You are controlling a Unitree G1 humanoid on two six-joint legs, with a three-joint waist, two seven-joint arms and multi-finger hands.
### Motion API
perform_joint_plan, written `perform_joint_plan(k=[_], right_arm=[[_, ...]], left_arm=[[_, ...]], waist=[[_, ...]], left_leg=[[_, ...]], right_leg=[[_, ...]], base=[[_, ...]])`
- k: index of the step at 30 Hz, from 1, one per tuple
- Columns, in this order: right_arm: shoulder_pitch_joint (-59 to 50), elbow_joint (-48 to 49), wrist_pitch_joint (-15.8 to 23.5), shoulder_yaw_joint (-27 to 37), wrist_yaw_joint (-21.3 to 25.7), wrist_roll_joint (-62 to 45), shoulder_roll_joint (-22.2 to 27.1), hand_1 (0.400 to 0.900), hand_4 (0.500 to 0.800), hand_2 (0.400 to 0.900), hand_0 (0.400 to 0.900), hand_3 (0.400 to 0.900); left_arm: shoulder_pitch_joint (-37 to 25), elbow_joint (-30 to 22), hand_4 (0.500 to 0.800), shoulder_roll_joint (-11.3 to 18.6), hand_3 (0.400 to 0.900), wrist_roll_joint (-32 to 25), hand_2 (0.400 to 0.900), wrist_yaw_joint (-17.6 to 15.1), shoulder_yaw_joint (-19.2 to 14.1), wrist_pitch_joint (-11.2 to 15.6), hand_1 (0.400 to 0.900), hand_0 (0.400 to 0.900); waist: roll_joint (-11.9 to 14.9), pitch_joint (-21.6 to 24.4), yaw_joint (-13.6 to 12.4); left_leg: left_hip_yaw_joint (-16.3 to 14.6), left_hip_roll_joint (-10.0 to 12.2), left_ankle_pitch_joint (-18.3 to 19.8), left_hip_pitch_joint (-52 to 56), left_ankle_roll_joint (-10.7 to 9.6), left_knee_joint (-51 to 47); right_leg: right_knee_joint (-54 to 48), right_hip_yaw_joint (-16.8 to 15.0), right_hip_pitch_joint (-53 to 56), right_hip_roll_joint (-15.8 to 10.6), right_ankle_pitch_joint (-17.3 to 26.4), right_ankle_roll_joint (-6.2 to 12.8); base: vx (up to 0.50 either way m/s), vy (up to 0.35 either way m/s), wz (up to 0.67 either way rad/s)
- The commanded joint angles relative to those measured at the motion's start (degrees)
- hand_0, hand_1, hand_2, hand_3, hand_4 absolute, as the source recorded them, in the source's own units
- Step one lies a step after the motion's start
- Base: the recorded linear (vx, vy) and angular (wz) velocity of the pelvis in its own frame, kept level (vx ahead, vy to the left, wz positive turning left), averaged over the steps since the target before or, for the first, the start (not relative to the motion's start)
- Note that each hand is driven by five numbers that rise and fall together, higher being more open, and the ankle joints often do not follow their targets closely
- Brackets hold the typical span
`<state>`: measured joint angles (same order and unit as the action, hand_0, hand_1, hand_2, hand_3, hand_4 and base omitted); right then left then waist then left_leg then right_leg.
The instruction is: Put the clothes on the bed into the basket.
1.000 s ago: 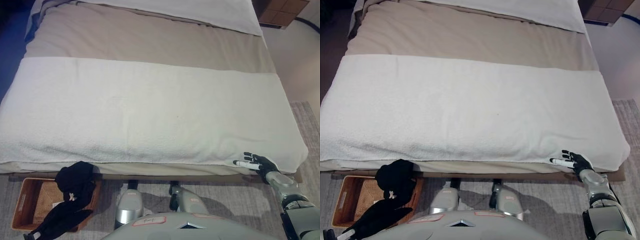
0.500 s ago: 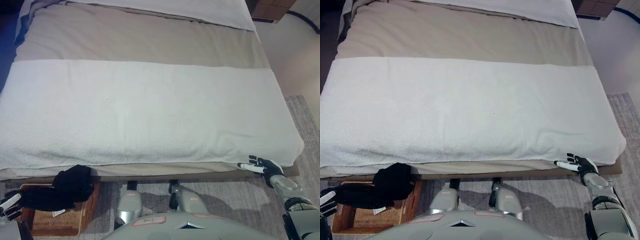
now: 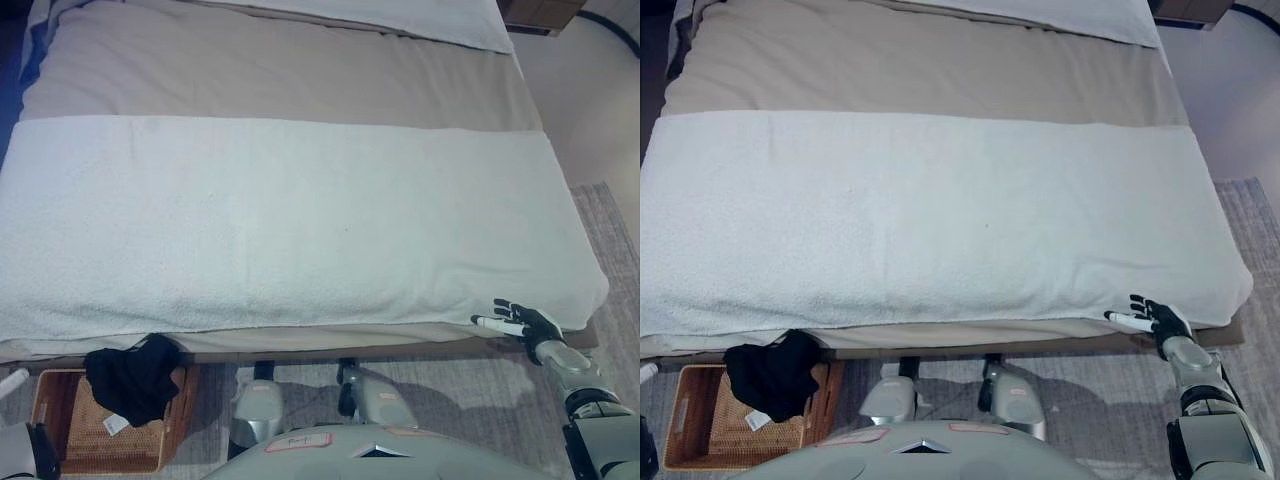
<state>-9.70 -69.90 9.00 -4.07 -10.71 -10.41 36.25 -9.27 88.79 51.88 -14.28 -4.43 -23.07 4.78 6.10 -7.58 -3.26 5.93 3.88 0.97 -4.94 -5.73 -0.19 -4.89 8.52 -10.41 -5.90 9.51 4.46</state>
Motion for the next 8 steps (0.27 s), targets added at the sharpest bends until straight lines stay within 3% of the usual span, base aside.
perform_joint_plan(k=[1,8], right_arm=[[-2.04,-0.22,1.8,1.19,2.83,-2.13,3.61,0.9,0.8,0.9,0.9,0.9],[-0.01,1.23,2.43,2.87,4.17,-2.19,3.43,0.9,0.8,0.9,0.9,0.9]], left_arm=[[0.48,-1.95,0.8,4.05,0.9,-2.23,0.9,-3.91,1.94,3.52,0.9,0.9],[-0.93,-18.94,0.8,-2.41,0.9,-9.59,0.9,-4.46,5.52,7.86,0.9,0.9]], waist=[[0.96,-0.33,-0.62],[0.8,0.04,-0.49]], left_leg=[[-0.1,0.32,1.74,1.32,-0.19,2.02],[0.47,0.62,1.61,1.65,-0.3,1.66]], right_leg=[[2.28,-0.21,2.68,-5.72,-0.38,6.62],[2.11,0.4,3.35,-5.61,-0.76,6.46]], base=[[0.02,-0.028,0.08],[0.02,-0.024,0.06]])
